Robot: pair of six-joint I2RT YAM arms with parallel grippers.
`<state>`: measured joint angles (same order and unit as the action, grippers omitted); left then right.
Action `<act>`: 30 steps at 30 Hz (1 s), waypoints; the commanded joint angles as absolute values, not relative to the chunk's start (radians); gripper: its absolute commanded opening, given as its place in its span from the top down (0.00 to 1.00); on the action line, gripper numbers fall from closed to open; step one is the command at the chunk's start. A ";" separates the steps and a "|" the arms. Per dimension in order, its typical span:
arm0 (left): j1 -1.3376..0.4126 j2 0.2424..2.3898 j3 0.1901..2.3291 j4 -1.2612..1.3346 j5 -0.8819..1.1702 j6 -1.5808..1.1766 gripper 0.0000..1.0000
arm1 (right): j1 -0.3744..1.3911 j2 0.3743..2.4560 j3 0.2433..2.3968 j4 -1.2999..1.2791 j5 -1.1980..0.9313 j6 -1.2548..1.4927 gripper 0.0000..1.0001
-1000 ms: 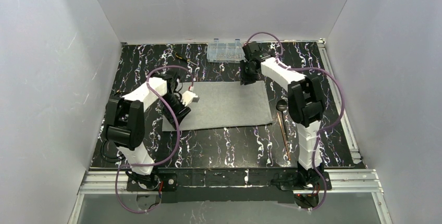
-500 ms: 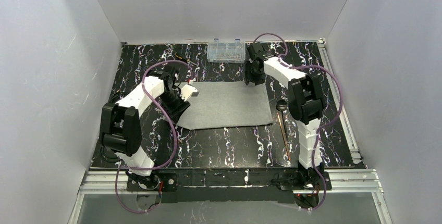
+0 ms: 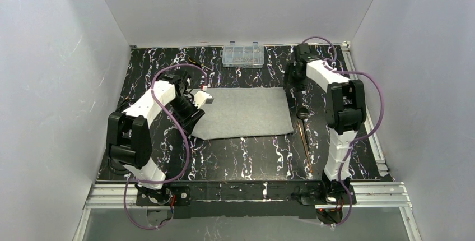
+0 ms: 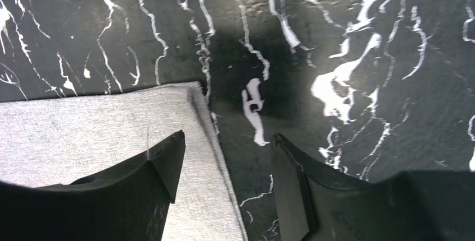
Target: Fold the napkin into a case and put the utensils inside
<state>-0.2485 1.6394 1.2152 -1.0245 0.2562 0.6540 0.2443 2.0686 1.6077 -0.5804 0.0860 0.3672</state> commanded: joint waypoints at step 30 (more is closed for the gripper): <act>-0.204 1.861 1.301 -0.775 0.089 0.593 0.38 | 0.177 2.111 1.431 -0.392 -0.266 0.508 0.75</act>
<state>-0.2039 1.8709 1.3174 -0.7921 0.0990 0.5819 0.1688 2.1117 1.4940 -0.3901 -0.2832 0.4877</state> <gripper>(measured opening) 0.643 0.339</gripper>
